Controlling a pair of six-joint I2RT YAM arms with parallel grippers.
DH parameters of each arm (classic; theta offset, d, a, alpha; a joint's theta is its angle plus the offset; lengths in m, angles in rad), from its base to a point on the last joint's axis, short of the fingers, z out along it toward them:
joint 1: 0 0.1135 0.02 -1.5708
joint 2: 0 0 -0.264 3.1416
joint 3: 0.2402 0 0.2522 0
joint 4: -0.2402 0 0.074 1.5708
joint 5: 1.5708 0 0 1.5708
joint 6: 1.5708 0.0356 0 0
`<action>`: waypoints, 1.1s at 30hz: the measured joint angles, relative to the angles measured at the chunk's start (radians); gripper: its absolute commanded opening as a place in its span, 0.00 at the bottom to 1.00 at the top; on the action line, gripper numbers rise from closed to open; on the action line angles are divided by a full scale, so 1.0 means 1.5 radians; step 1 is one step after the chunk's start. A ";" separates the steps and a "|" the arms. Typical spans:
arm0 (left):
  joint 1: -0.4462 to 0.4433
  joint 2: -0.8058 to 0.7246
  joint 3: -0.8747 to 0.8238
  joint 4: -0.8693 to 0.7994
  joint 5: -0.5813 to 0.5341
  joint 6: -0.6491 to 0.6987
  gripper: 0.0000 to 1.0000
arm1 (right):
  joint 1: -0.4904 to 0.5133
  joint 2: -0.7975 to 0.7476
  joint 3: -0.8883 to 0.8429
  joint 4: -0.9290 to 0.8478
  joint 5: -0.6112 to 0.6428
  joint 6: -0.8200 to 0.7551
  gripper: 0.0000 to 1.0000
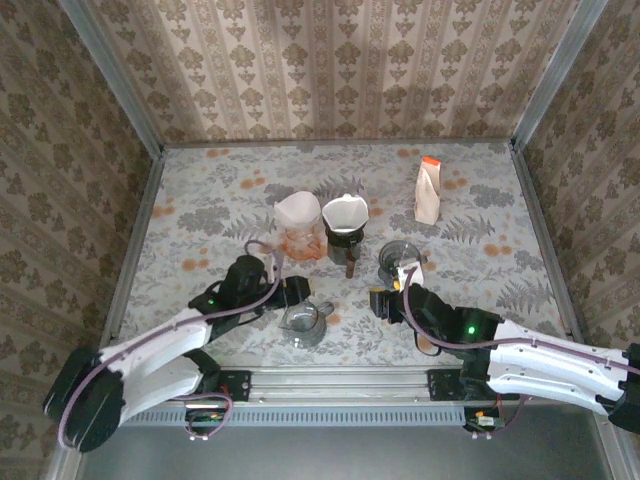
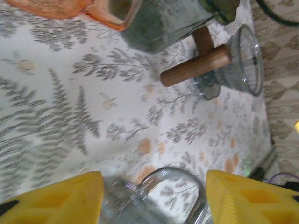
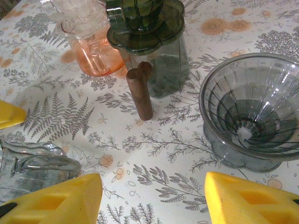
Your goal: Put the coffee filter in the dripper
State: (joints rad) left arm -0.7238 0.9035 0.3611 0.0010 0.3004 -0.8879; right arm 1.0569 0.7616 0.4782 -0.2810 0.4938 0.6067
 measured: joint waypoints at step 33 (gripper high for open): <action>0.010 -0.237 0.001 -0.348 -0.103 -0.026 0.75 | -0.505 0.153 0.101 -0.027 -0.268 -0.003 0.76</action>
State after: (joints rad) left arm -0.7082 0.5480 0.3618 -0.5217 0.1455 -0.9268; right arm 0.2996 0.9916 0.6292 -0.3210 0.0914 0.6018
